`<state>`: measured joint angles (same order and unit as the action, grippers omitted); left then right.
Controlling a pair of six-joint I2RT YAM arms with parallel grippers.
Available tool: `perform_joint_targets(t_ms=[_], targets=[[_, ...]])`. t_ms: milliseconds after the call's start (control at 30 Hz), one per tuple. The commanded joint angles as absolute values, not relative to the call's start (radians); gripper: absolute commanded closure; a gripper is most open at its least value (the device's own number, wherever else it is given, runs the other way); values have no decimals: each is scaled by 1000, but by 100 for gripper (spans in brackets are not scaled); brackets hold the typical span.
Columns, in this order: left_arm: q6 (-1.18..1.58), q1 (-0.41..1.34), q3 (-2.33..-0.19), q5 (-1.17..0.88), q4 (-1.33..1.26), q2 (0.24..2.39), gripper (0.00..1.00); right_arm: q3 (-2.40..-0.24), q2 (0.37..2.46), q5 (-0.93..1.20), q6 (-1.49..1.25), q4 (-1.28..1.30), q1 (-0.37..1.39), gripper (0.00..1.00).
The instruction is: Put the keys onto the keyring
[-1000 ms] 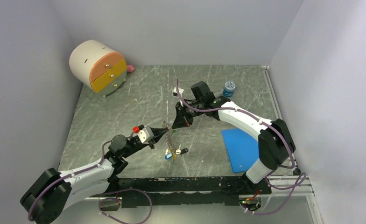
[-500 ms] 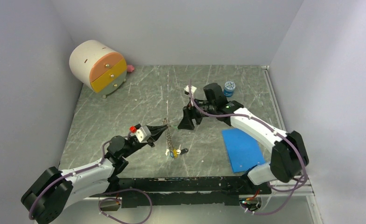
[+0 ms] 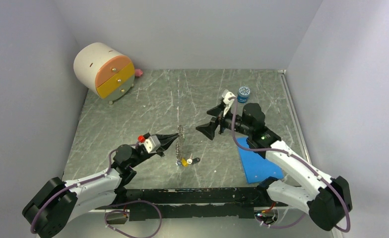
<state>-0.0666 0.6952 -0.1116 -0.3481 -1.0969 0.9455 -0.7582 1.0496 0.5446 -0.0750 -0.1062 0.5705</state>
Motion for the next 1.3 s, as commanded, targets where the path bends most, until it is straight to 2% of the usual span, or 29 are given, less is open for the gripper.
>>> perform_joint_targets(t_ms=[0, 167, 300, 500, 633, 800, 867, 933, 1033, 1133, 1267], targets=[[-87, 695, -149, -405, -1200, 934, 98, -663, 952, 452, -111, -342, 566, 1], [-125, 694, -147, -484, -1210, 931, 97, -685, 965, 666, -38, -316, 568, 2], [-157, 695, -146, -526, -1201, 911, 98, -693, 1020, 836, -70, -391, 568, 11], [-165, 695, -152, -543, -1169, 882, 98, -719, 1120, 1001, -99, -460, 581, 38], [-159, 694, -155, -547, -1166, 879, 97, -727, 1168, 1049, -118, -504, 592, 62], [-153, 694, -159, -547, -1169, 885, 97, -752, 1204, 1075, -111, -484, 617, 63], [-152, 695, -161, -550, -1169, 889, 97, -765, 1217, 1072, -99, -463, 633, 66], [-150, 695, -163, -551, -1174, 893, 98, -775, 1230, 1065, -87, -451, 651, 72], [-149, 695, -166, -551, -1174, 897, 98, -789, 1251, 1055, -71, -426, 665, 87], [-149, 695, -169, -551, -1173, 898, 97, -790, 1261, 1040, -56, -406, 666, 87], [-144, 695, -171, -555, -1172, 897, 97, -785, 1265, 1018, -40, -392, 667, 81]])
